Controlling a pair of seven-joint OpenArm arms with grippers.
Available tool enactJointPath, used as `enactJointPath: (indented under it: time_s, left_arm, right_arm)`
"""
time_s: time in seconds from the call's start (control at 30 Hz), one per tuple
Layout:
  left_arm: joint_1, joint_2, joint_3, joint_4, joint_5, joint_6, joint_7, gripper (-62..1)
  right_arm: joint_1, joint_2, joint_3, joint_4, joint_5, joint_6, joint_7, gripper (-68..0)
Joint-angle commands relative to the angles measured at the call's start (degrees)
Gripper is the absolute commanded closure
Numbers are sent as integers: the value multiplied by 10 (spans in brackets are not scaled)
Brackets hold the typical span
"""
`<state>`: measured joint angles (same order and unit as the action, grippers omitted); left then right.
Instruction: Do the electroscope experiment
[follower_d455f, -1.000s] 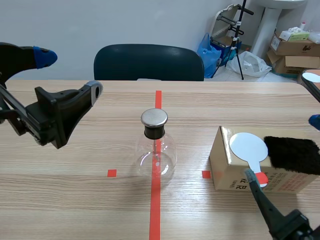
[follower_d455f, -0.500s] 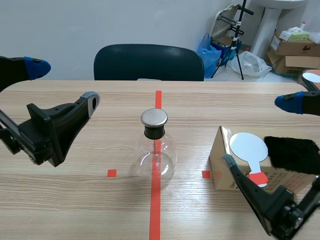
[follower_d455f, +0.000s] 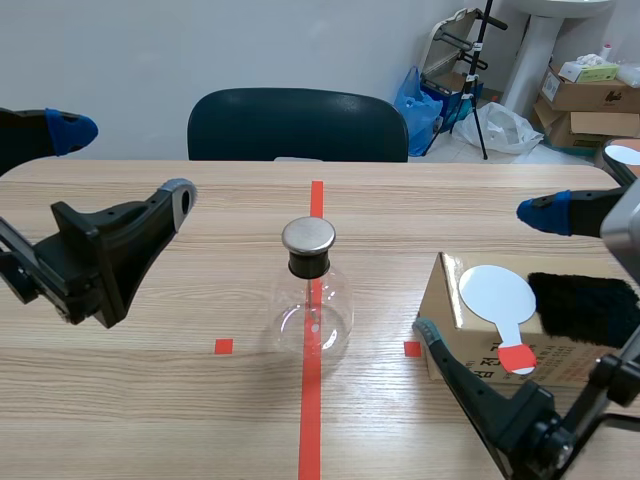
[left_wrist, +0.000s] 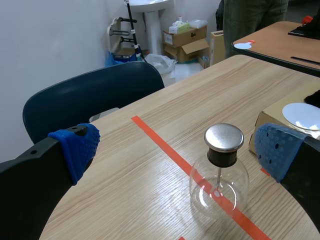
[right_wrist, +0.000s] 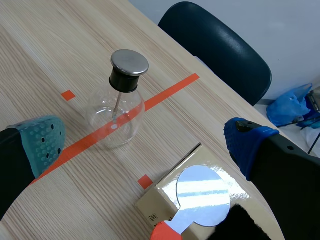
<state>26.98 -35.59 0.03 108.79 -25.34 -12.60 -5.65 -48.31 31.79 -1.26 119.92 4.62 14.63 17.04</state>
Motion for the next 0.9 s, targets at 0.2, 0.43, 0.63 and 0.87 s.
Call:
enactJointPath:
  time_s: [0.2, 0.43, 0.63, 0.87]
  left_arm:
    - [-3, -2, -4, 5, -4, 0, -8, -623]
    - [-3, -2, -4, 5, -3, 0, -8, -623]
    - [-3, -2, -4, 5, -3, 0, -8, -623]
    - [-3, -2, -4, 5, 11, 0, -7, -623]
  right_arm:
    - [1, 2, 6, 12, 9, -2, 9, -679]
    - [1, 2, 6, 12, 9, -2, 9, -679]
    - [1, 2, 6, 12, 9, -2, 13, -679]
    - [1, 2, 6, 12, 9, -5, 23, -679]
